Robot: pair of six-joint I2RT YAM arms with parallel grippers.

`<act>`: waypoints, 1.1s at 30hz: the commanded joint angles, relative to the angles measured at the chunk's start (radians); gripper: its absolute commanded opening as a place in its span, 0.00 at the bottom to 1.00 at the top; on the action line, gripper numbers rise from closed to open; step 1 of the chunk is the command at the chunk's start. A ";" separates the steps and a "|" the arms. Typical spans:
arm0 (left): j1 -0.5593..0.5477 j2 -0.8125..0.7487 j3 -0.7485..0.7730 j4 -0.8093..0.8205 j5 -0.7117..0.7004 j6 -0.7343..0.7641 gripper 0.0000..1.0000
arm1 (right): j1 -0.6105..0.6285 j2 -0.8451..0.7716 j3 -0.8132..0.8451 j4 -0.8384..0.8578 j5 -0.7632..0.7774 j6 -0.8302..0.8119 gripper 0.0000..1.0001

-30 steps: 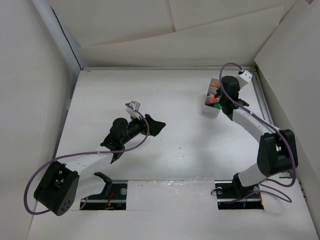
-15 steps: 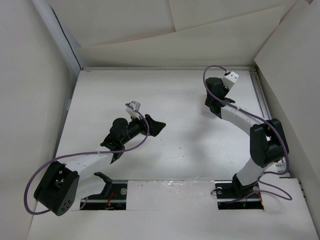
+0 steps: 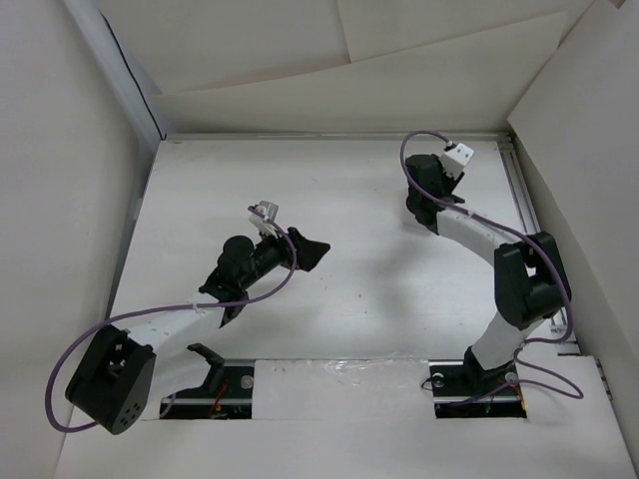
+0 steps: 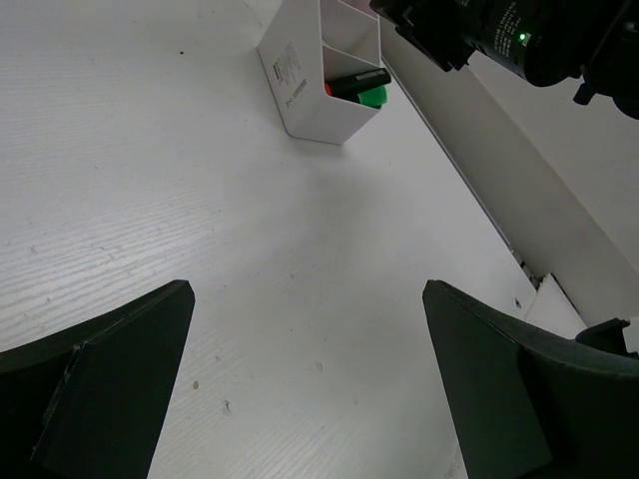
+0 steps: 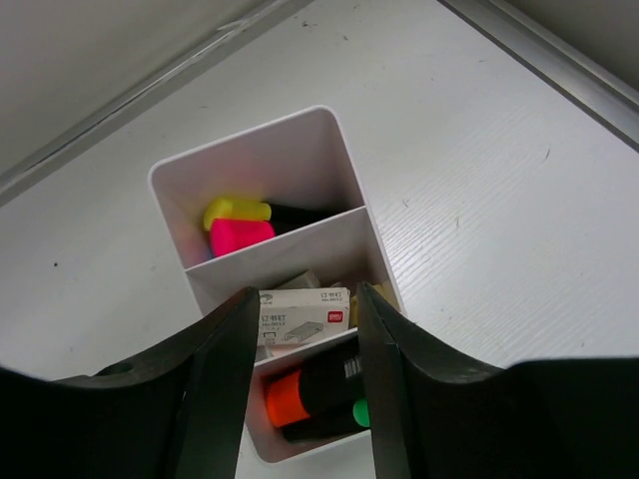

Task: Sort the stationery into containers
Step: Place the stationery in the storage box, then reset both arms

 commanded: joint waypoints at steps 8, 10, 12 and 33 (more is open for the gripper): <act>-0.002 -0.086 -0.025 0.029 -0.059 -0.003 1.00 | 0.031 -0.156 -0.014 -0.020 -0.028 0.013 0.63; -0.002 -0.116 -0.034 0.029 -0.068 -0.003 1.00 | 0.040 -0.190 -0.038 -0.032 -0.059 0.013 0.67; -0.002 -0.142 -0.044 0.029 -0.077 -0.003 1.00 | 0.040 -0.248 -0.061 -0.043 -0.088 0.024 0.75; -0.002 -0.179 -0.119 0.126 -0.079 -0.070 0.99 | 0.019 -0.753 -0.498 -0.195 -0.371 0.200 1.00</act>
